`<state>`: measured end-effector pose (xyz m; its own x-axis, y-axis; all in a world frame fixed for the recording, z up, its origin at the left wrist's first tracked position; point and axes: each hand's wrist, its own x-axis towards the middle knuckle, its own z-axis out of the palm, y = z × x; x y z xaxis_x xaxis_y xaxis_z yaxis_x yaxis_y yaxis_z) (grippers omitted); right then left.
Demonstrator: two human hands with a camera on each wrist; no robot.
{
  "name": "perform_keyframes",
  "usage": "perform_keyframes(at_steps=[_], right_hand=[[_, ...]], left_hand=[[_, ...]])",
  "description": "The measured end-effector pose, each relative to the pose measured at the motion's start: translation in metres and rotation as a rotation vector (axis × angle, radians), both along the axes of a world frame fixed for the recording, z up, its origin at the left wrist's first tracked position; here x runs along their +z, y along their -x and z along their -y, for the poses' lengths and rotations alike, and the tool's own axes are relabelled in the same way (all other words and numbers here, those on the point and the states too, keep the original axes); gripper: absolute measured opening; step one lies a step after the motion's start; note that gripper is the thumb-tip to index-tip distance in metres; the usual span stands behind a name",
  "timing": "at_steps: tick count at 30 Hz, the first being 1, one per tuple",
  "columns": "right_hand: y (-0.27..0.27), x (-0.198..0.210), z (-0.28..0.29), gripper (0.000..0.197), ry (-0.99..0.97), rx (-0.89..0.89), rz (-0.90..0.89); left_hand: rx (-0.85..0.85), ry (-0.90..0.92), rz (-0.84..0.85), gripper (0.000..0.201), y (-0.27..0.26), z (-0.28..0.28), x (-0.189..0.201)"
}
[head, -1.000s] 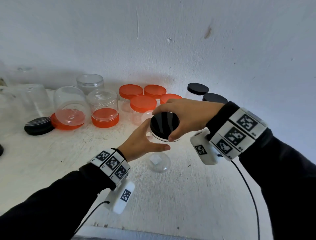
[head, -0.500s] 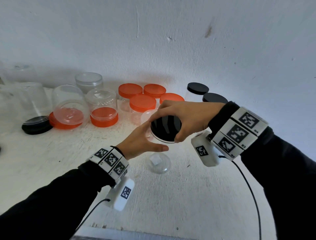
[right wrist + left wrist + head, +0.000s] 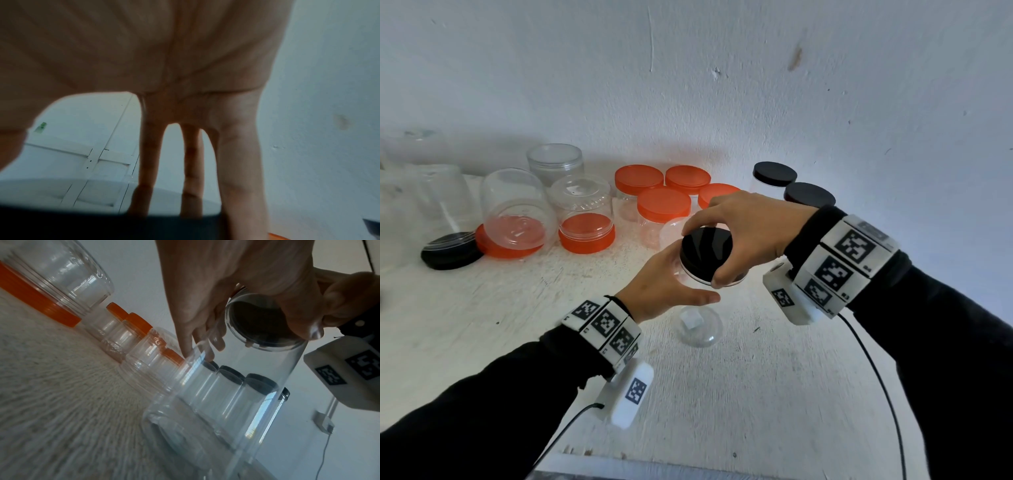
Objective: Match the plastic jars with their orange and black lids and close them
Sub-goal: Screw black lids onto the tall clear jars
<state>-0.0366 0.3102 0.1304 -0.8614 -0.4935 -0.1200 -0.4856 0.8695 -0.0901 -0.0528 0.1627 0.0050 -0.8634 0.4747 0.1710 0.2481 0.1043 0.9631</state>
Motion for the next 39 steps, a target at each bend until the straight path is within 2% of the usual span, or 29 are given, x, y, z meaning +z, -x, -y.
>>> perform_keyframes(at_steps=[5,8,13,15,18,20,24,29,35,37,39], right_hand=[[-0.002,-0.005,0.005,0.066,-0.012,-0.038,-0.052],[-0.004,-0.011,0.009,0.063,-0.039,-0.087,-0.143],[-0.009,-0.017,0.016,0.067,-0.120,-0.136,-0.277],[-0.009,-0.011,0.010,0.069,-0.174,-0.099,-0.198],[-0.007,0.002,0.001,0.067,-0.060,0.041,0.164],[-0.005,0.004,-0.001,0.069,-0.022,0.068,0.232],[-0.003,-0.001,0.000,0.064,0.032,0.027,0.116],[-0.006,-0.009,0.010,0.057,-0.008,-0.014,-0.101],[-0.013,-0.021,0.022,0.059,-0.074,-0.163,-0.282],[-0.013,-0.019,0.018,0.066,-0.148,-0.151,-0.231],[-0.011,-0.009,0.010,0.071,-0.133,-0.089,0.005]], left_hand=[[0.042,-0.016,-0.011,0.072,-0.005,-0.001,-0.001],[0.068,-0.004,-0.019,0.077,-0.008,-0.002,-0.002],[0.076,0.011,-0.016,0.073,-0.009,-0.002,0.000],[0.038,0.025,-0.002,0.070,-0.006,0.001,0.003],[-0.059,0.052,0.014,0.068,-0.002,0.005,0.006],[-0.095,0.053,0.030,0.071,-0.002,0.006,0.008],[-0.068,0.017,0.015,0.066,-0.005,0.003,0.008],[-0.020,-0.016,0.011,0.075,-0.010,0.002,0.004],[0.036,-0.012,-0.021,0.071,-0.016,0.002,0.002],[0.032,0.006,-0.016,0.071,-0.015,0.002,0.003],[0.007,0.040,-0.022,0.069,-0.011,0.003,0.005]])
